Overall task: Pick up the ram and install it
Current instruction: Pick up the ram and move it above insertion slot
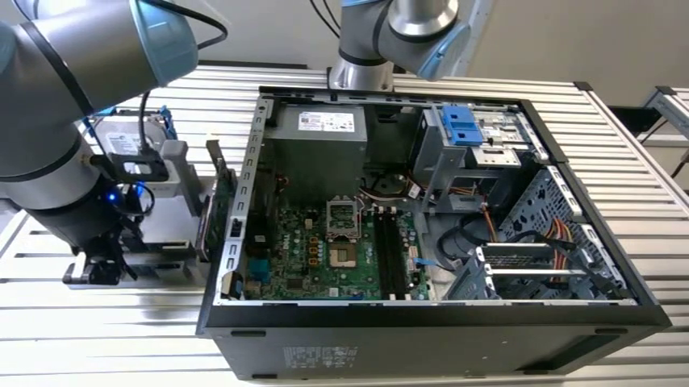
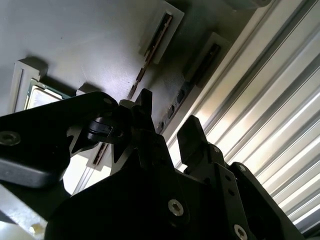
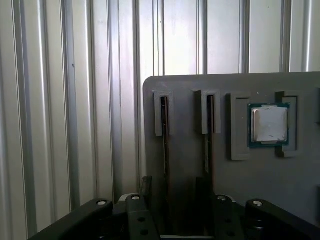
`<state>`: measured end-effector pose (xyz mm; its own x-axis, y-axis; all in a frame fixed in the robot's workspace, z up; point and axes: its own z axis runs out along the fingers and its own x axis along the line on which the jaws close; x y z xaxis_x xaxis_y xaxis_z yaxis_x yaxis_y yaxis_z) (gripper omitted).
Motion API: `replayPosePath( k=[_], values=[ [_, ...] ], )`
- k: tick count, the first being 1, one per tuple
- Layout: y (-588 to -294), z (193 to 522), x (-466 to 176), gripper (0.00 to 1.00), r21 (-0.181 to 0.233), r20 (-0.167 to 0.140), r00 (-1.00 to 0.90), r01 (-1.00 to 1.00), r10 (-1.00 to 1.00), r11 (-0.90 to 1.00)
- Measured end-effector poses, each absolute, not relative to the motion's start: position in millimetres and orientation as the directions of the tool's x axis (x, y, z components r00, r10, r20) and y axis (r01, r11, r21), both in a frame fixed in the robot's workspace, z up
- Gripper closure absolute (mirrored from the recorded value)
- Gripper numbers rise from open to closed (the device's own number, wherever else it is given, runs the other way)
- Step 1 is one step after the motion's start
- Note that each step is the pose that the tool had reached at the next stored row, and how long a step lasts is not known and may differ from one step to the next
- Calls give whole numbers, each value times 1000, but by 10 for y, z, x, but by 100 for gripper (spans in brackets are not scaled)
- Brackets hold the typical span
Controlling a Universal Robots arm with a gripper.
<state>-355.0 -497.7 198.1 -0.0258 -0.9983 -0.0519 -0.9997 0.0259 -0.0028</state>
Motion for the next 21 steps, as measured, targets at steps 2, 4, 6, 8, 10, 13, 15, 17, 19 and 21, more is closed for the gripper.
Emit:
replayPosePath(
  k=[2,4,6,8,10,13,15,17,19,21],
  values=[
    [-4981,1974,-3548,0,-3,-52,-26,-1000,-998,26],
    [-4988,1968,-3548,0,-3,-52,-26,-1000,-998,26],
    [-4993,1960,-3548,0,-3,-52,-26,-1000,-998,26],
    [-4995,1956,-3547,0,-3,-52,-26,-1000,-998,26],
    [-4996,1957,-3547,0,-3,-52,-26,-1000,-998,26],
    [-4996,1955,-3548,0,-3,-52,-26,-1000,-998,26],
    [-4996,1955,-3548,0,-3,-52,-26,-1000,-998,26],
    [-4995,1954,-3547,0,-3,-52,-26,-1000,-998,26],
    [-4995,1953,-3547,0,-3,-52,-26,-1000,-998,26],
    [-4995,1953,-3547,0,-3,-52,-26,-1000,-998,26]
  ],
)
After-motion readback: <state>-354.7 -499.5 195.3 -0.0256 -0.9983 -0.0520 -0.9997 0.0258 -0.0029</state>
